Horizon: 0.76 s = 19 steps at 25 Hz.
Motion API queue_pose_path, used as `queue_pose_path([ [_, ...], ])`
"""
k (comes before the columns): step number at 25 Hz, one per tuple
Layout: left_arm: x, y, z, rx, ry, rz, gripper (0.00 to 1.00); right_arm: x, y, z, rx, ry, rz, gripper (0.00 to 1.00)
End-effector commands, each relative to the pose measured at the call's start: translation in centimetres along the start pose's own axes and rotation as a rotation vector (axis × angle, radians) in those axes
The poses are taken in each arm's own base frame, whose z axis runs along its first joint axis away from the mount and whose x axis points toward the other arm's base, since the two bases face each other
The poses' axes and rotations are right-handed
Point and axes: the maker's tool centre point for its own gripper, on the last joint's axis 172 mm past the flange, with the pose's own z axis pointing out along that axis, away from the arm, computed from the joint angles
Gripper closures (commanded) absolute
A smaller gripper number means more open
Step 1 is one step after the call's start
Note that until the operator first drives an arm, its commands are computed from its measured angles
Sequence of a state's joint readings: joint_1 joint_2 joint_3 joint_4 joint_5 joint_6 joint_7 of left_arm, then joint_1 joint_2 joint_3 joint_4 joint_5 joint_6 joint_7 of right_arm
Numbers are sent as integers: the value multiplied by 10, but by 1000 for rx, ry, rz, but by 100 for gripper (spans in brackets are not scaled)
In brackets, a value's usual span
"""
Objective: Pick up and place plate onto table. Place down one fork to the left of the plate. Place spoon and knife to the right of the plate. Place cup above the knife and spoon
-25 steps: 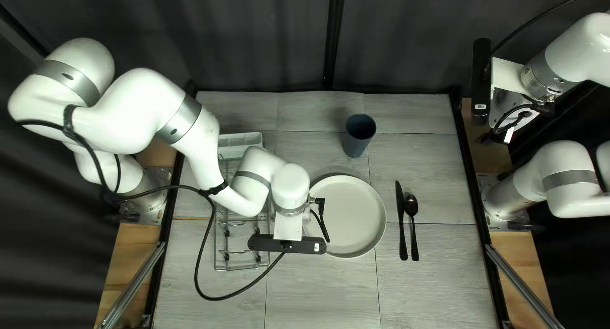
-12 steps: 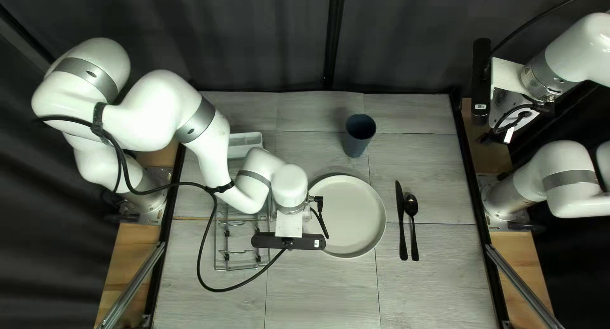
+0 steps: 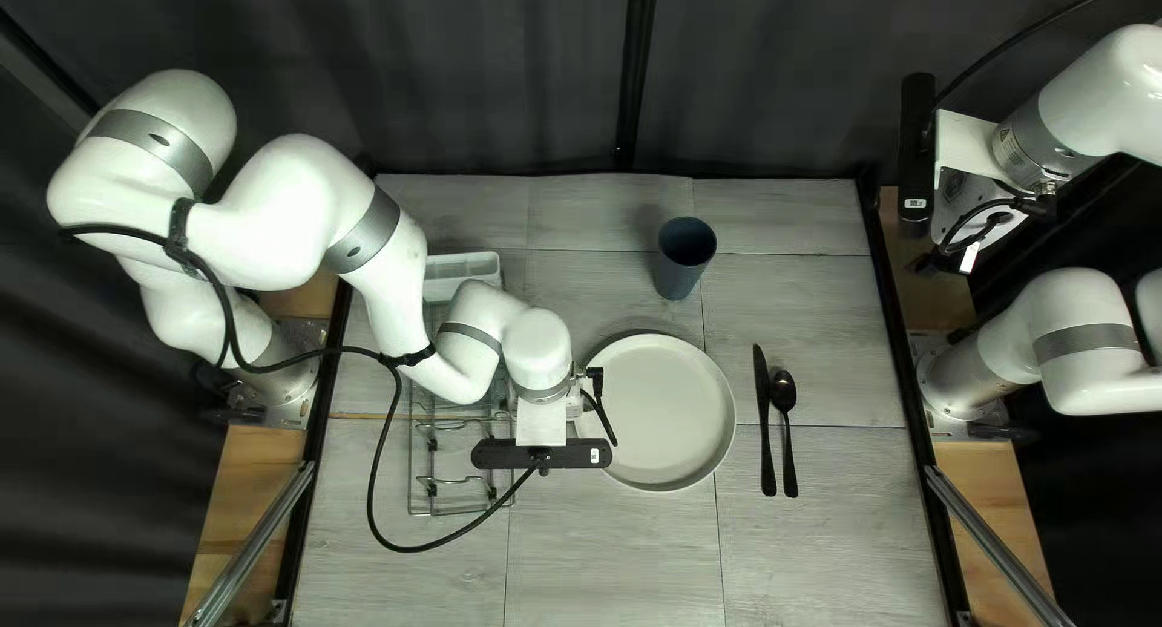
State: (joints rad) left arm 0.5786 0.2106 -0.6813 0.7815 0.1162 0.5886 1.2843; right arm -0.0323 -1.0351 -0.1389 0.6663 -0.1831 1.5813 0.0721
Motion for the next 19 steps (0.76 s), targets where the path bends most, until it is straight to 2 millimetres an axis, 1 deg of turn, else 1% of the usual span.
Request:
queue_pose_path([
  [1,6,-9,-51,28,-23,-96,0,0,0,0,0,0,0,0],
  [2,7,-11,-59,35,-28,-116,0,0,0,0,0,0,0,0],
  [3,10,-16,-77,52,-38,-164,0,0,0,0,0,0,0,0],
  [4,11,-17,-84,60,-43,-190,0,0,0,0,0,0,0,0],
  [5,12,-17,-101,81,-44,-255,0,0,0,0,0,0,0,0],
  [6,12,-16,-110,94,-38,-307,0,0,0,0,0,0,0,0],
  [7,12,-15,-115,105,-33,-341,0,0,0,0,0,0,0,0],
  [8,16,-10,-131,143,-21,-405,0,0,0,0,0,0,0,0],
  [9,18,-6,-138,158,-14,-440,0,0,0,0,0,0,0,0],
  [10,25,3,-152,191,0,-506,0,0,0,0,0,0,0,0],
  [19,25,3,-152,191,0,-506,0,0,0,0,0,0,0,0],
])
